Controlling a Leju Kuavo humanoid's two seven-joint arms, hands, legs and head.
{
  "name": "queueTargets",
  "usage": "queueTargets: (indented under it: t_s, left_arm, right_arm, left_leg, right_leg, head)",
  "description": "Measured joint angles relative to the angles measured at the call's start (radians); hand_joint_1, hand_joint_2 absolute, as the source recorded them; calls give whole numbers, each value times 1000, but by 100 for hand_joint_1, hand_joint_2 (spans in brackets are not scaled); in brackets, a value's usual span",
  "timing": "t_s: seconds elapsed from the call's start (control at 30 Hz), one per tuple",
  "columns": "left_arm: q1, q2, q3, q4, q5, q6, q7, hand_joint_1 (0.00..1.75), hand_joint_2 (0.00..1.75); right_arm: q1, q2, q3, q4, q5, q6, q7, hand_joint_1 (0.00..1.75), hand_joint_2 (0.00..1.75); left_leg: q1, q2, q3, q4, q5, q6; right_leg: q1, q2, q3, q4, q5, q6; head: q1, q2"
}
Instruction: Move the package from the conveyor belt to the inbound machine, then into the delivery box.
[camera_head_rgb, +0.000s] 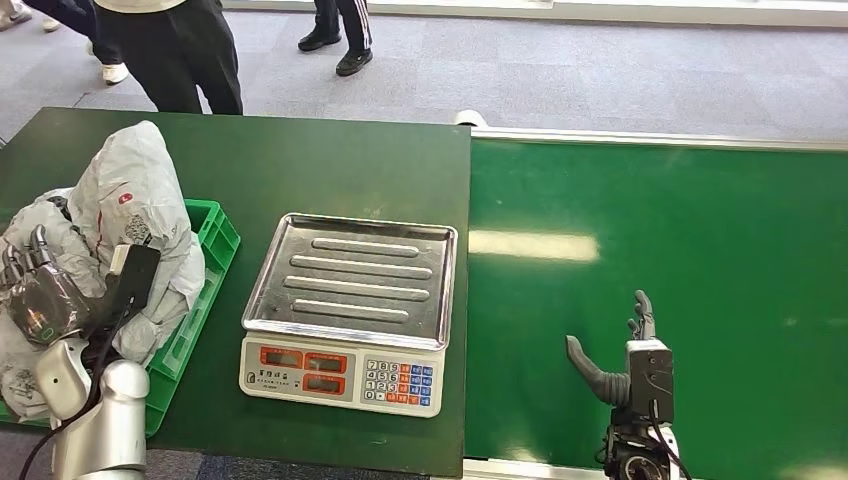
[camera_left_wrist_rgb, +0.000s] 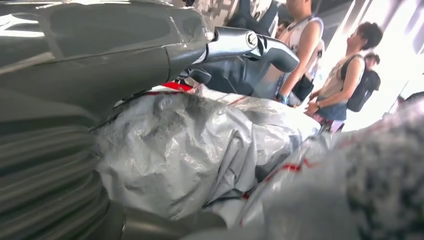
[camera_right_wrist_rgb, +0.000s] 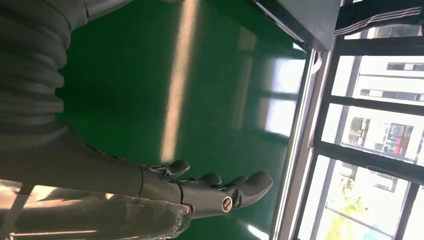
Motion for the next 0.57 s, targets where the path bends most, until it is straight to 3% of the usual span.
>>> queueTargets:
  t_s: [0.1,0.2,0.27,0.47,0.57]
  left_arm:
    - [10,-3,-6,-26,33,68,-104,0,175]
    - [4,-50,45,-109,90,107,-366,0,175]
    - [-7,-86,95,-161,120,111,-478,0,175]
    - [-37,-169,215,-259,181,111,-661,0,175]
    - [-47,-193,250,-317,208,111,-698,0,175]
  right_arm:
    - [2,3,-2,-2,-1,0,0,0,175]
    - [1,4,-2,-2,-6,0,0,0,175]
    - [1,5,-2,-2,-9,0,-1,0,175]
    - [0,6,0,-1,-15,-2,-8,0,175]
    - [-1,6,2,0,-20,-5,-12,0,175]
  left_leg:
    - [0,0,0,0,0,0]
    - [0,0,-1,0,0,0]
    - [0,1,0,0,0,0]
    - [0,1,-1,0,0,0]
    - [1,2,-1,0,0,0]
  right_leg:
    - [0,0,0,0,0,0]
    - [0,0,-1,0,0,0]
    - [0,1,-1,0,0,0]
    - [1,2,-2,0,0,0]
    - [1,2,-2,0,0,0]
  head:
    - [0,0]
    - [0,0]
    - [0,0]
    - [0,0]
    - [0,0]
